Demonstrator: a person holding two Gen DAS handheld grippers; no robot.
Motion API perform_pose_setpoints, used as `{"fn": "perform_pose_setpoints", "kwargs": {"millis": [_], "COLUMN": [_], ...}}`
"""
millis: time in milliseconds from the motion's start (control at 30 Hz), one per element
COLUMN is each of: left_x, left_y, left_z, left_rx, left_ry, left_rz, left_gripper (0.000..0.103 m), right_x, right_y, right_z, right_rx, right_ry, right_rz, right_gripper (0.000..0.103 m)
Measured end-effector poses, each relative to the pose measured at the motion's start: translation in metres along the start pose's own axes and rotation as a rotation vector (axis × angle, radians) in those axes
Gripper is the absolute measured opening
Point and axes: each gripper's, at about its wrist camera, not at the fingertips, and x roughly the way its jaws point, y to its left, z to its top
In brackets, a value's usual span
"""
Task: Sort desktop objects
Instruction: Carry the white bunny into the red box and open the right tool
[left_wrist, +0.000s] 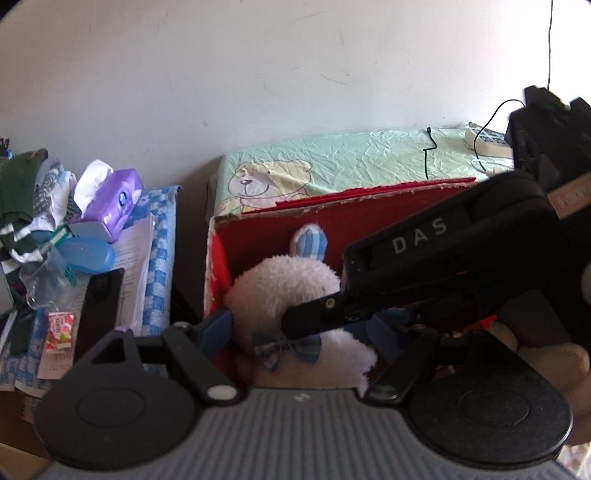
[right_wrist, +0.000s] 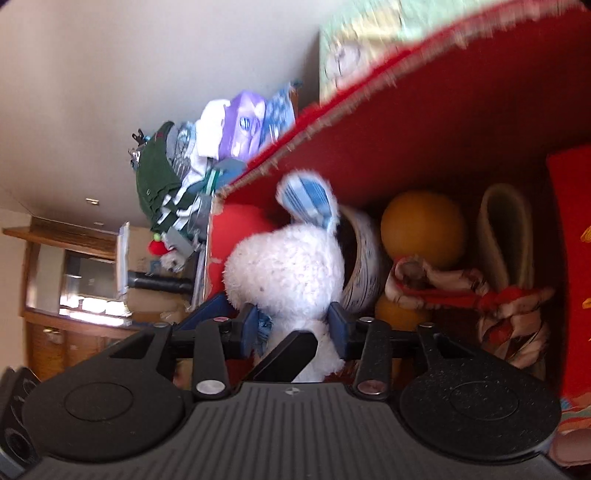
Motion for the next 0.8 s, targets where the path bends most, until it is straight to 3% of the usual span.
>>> {"fn": "perform_pose_setpoints", "kwargs": {"millis": [100,267,433,500,800], "left_x": [0.000,0.003,0.000,-0.001,-0.006], "left_y": [-0.005,-0.013,-0.010,-0.010,-0.016], "left_z": [-0.002,-0.005,-0.005,-0.005,-0.010], "left_rx": [0.014,0.053,0.044,0.041,0.041], "left_ry": [-0.002,0.003,0.009,0.012,0.004], "left_rz": [0.027,0.082,0.076,0.075,0.085], "left_gripper": [0.081,0.080,0.081,0.081,0.082], "right_x": [0.000,-0.007,-0.011,-0.013,-0.025], "right_y": [-0.009,0.005,0.013,0.014,0.009], "right_z": [0.002,-0.004,-0.007,-0.009,-0.018], "right_rx": [0.061,-0.012,-0.078,-0.096,-0.055], "right_ry": [0.029,0.005,-0.048,-0.072,-0.166], "right_rz": [0.036,-0.009,-0.066,-0.073,-0.045], "right_gripper": [0.048,0.052,0.055,0.061,0.058]}}
